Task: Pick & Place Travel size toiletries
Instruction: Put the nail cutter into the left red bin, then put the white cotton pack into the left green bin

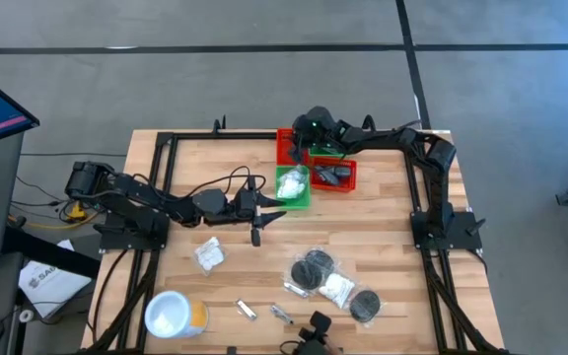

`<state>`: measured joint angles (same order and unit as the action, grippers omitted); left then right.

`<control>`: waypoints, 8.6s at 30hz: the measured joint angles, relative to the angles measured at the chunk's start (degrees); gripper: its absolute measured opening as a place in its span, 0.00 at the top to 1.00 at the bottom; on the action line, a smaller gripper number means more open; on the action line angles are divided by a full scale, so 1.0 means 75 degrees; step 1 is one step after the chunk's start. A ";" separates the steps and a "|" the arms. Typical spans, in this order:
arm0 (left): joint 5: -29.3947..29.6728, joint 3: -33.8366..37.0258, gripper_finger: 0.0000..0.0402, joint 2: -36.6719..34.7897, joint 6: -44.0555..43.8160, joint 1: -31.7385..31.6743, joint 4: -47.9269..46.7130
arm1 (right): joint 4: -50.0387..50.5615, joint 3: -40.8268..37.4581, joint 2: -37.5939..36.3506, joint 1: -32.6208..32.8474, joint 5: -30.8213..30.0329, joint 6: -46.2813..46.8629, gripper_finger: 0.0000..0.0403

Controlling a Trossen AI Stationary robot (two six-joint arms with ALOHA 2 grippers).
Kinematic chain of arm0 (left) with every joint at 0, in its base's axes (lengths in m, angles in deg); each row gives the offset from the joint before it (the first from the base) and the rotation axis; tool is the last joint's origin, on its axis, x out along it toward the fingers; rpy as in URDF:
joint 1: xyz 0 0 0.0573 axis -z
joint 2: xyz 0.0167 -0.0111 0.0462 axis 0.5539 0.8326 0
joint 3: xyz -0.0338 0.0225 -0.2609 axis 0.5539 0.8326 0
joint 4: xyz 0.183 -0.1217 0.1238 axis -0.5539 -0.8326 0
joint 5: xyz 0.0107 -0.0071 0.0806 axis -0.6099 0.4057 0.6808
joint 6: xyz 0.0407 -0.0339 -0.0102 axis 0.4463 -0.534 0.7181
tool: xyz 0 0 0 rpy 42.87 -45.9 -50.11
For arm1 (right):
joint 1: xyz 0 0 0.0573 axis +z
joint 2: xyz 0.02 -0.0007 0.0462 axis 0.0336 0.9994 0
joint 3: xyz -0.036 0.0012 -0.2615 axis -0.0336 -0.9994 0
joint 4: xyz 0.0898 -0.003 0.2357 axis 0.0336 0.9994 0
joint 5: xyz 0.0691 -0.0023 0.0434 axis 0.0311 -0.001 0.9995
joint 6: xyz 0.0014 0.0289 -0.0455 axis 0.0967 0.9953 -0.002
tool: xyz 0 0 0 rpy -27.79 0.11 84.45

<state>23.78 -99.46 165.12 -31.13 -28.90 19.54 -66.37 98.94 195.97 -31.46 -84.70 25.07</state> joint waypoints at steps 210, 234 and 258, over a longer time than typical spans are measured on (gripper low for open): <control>-0.0410 0.0000 0.74 0.0000 -0.0690 0.0431 -0.0259 | 0.7388 -0.0342 -0.3643 0.9144 -0.4456 0.6530 1.00; -0.1319 0.0000 0.74 0.0000 -0.0692 0.0431 -0.0083 | 0.7331 0.0804 -0.3643 0.8265 -0.4434 0.4659 1.00; -0.1320 0.0000 0.62 0.0000 -0.0868 0.0432 0.0079 | 0.6552 0.1029 -0.3643 0.7557 -0.4354 0.3457 1.00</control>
<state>13.88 -99.46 165.12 -37.65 -25.67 20.13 -17.23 106.65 168.65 25.21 -117.36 51.00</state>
